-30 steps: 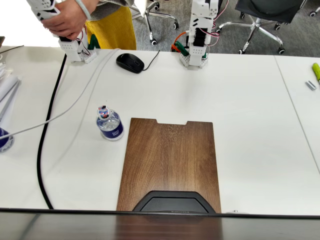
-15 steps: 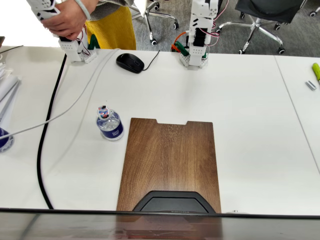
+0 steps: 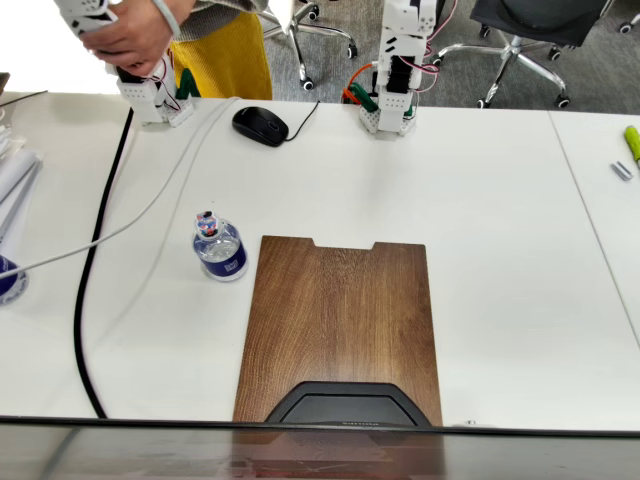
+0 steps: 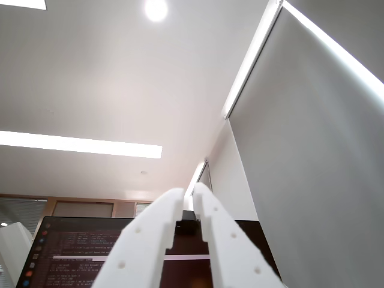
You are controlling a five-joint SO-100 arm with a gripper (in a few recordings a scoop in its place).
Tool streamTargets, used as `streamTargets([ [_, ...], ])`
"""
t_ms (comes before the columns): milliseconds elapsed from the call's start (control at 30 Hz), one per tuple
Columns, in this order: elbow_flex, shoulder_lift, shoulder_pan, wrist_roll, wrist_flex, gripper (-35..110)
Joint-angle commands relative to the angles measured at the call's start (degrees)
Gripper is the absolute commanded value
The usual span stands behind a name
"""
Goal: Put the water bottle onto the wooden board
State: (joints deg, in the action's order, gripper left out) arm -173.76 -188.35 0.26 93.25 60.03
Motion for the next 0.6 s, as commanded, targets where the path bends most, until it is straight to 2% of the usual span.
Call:
streamTargets([
  [0, 9.0, -0.6, 1.8, 0.4, -11.2, 0],
  [300, 32.3, -0.6, 4.1, -0.2, -45.9, 0],
  [567, 54.5, -0.5, 9.8, -0.4, -91.1, 0],
])
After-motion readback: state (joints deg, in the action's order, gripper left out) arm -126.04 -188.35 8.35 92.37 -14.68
